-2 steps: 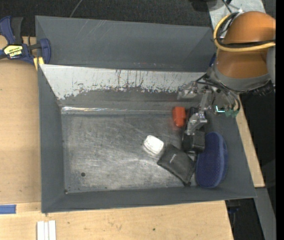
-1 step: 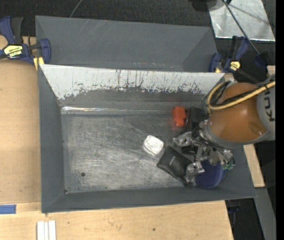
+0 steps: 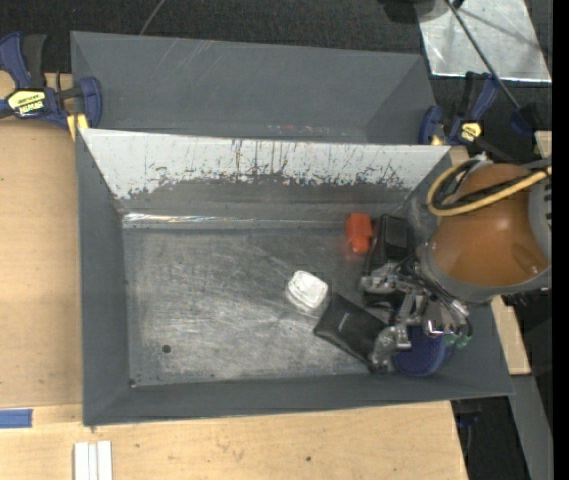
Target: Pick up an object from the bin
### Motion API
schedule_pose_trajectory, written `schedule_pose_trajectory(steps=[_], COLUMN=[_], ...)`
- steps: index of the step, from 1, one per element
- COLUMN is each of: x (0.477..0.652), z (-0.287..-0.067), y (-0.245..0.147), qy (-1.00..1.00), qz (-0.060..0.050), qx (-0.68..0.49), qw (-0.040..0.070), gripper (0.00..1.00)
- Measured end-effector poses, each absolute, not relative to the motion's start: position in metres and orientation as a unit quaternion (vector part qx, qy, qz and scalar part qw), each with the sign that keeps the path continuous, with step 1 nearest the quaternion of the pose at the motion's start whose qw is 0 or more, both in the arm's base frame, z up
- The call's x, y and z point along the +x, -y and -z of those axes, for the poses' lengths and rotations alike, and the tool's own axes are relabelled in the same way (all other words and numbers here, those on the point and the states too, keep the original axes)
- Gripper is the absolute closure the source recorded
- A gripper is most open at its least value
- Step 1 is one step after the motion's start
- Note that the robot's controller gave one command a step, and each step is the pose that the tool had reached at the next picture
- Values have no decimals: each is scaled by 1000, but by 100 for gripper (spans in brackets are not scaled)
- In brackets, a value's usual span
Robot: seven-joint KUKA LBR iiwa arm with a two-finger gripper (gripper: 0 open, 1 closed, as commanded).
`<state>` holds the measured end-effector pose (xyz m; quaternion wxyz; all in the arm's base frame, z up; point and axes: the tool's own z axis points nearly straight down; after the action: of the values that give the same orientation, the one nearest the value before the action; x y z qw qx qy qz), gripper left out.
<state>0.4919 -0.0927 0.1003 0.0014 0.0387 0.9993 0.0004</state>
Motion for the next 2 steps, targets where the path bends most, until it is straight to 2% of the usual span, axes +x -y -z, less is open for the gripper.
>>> schedule_pose_trajectory(steps=[1, 2], x=[491, 494], z=[-100, -74], y=[88, 72], qy=[-980, -952], qz=[-5, -7], qx=[201, 306], qw=[0, 0], gripper=[0, 0])
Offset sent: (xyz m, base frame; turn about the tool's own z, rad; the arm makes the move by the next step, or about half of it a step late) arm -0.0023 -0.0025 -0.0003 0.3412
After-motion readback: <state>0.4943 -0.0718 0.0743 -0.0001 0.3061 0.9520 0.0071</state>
